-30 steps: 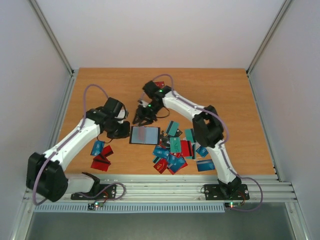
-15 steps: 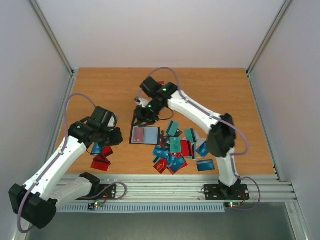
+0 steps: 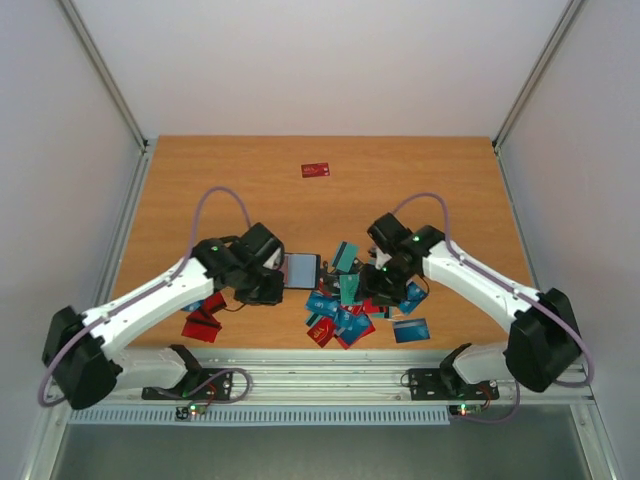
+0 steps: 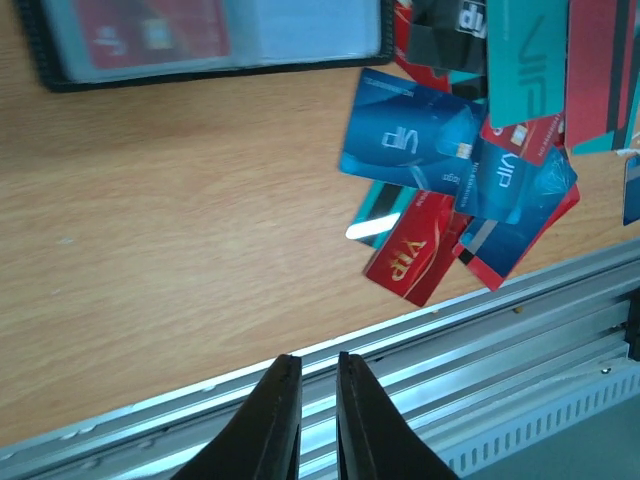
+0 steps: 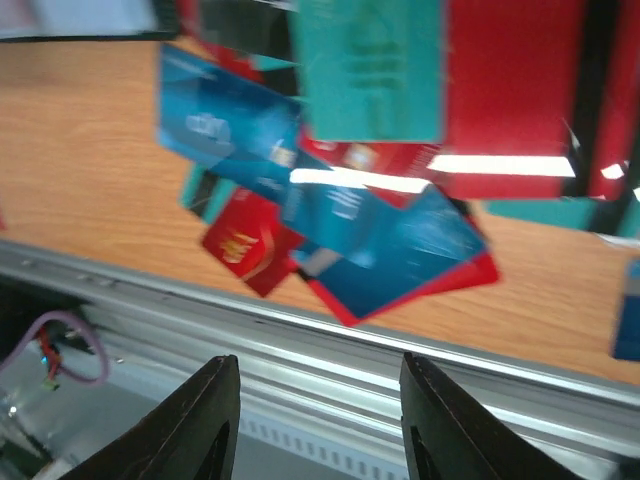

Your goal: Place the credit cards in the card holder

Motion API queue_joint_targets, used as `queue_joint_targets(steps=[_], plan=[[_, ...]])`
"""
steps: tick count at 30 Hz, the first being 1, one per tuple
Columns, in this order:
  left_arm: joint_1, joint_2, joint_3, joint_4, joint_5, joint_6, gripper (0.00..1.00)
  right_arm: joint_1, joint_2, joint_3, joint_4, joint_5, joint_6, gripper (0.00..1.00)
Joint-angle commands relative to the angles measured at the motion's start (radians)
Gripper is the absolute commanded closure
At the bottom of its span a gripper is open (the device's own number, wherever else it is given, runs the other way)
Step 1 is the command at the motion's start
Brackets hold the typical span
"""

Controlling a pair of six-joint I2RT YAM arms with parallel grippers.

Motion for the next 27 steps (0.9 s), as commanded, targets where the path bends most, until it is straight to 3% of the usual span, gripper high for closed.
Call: queue_joint_targets(steps=[1, 9, 14, 19, 27], plan=[[-0.085, 0.125, 0.065, 0.143, 0.015, -0.052, 0.86, -0.071, -0.109, -0.144, -0.012, 0.055, 0.074, 0.54], [-0.201, 0.394, 0.22, 0.196, 0.031, -0.078, 0.8, -0.136, -0.184, -0.264, 0.081, -0.051, 0.045, 0.52], [-0.234, 0.503, 0.281, 0.2, 0.037, -0.072, 0.74, -0.136, -0.197, -0.362, 0.215, -0.173, 0.111, 0.52], [-0.241, 0.587, 0.281, 0.272, 0.073, -0.02, 0.67, -0.136, -0.222, -0.462, 0.299, -0.203, 0.176, 0.51], [-0.252, 0.675, 0.242, 0.363, 0.169, 0.049, 0.65, -0.135, -0.274, -0.531, 0.292, -0.181, 0.226, 0.48]])
